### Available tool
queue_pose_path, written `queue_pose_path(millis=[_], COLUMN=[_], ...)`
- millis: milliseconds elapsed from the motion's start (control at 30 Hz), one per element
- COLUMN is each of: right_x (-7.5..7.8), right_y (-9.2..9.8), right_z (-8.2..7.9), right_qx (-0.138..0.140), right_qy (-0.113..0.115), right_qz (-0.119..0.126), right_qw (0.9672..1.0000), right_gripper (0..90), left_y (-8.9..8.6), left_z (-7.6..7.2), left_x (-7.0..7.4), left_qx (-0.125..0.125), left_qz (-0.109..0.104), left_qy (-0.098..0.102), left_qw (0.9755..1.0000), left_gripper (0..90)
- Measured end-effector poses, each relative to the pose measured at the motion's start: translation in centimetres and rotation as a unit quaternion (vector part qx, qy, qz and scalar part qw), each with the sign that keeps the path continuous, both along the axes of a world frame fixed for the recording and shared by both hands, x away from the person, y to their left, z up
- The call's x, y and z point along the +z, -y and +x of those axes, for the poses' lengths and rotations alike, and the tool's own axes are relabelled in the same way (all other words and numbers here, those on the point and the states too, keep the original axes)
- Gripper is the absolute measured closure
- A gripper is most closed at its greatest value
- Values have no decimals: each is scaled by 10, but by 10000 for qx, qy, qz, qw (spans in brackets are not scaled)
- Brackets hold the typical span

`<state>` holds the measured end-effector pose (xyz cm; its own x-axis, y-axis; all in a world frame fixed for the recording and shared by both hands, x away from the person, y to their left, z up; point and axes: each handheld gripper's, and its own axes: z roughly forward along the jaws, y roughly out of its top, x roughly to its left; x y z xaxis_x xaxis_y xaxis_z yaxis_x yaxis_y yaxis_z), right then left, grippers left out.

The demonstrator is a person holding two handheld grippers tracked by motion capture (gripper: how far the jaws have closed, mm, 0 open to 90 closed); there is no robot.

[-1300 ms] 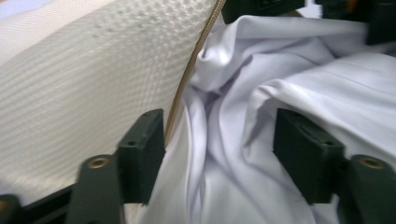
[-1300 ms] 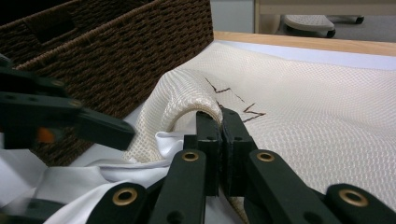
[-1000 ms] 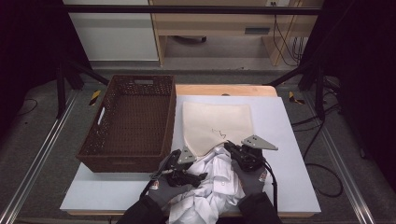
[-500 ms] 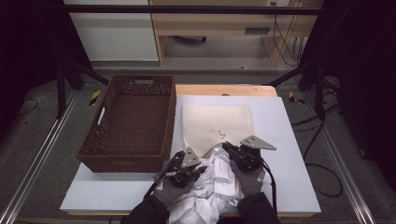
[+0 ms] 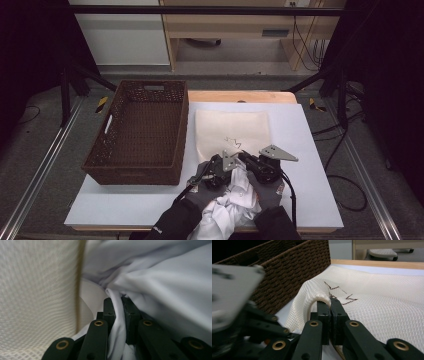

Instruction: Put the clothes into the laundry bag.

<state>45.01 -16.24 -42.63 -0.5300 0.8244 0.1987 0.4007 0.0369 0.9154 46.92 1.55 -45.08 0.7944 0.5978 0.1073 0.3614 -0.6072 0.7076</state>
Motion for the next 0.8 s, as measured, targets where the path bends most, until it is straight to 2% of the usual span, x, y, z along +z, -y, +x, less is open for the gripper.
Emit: queue_pose_path(millis=[100, 167, 200, 267, 400, 533, 667, 733, 800], right_x=[2, 2, 1, -1, -2, -3, -3, -4, -5], right_y=[1, 1, 2, 2, 2, 0, 0, -1, -1], right_z=[-1, -1, -1, -2, -1, -2, -1, -2, -1], right_qx=[-11, -28, -36, -54, -58, -53, -67, -57, -50], right_qy=[2, -48, -62, -65, -91, -85, -91, -96, -89], right_qz=[-35, -42, -67, -114, -143, -165, -189, -179, -206], right_qw=[10000, 10000, 10000, 9999, 9998, 9998, 9998, 9998, 9997], right_gripper=[880, 880, 880, 880, 879, 879, 879, 879, 879], left_y=[-3, -5, -8, -15, -34, -52, -56, -53, -45], left_z=[1, 0, 0, -4, -16, -33, -41, -43, -45], left_x=[1, 2, 3, 9, 25, 33, 18, 6, -5], left_qx=[11, 59, 41, 2, -194, -369, -407, -447, -500], left_qz=[46, -88, -212, -415, -673, -791, -656, -654, -500], left_qy=[86, 60, -19, -36, -130, -186, -365, -532, -629], left_qw=[10000, 9999, 9998, 9991, 9975, 9960, 9964, 9954, 9955], left_gripper=[815, 806, 784, 681, 427, 303, 229, 216, 215])
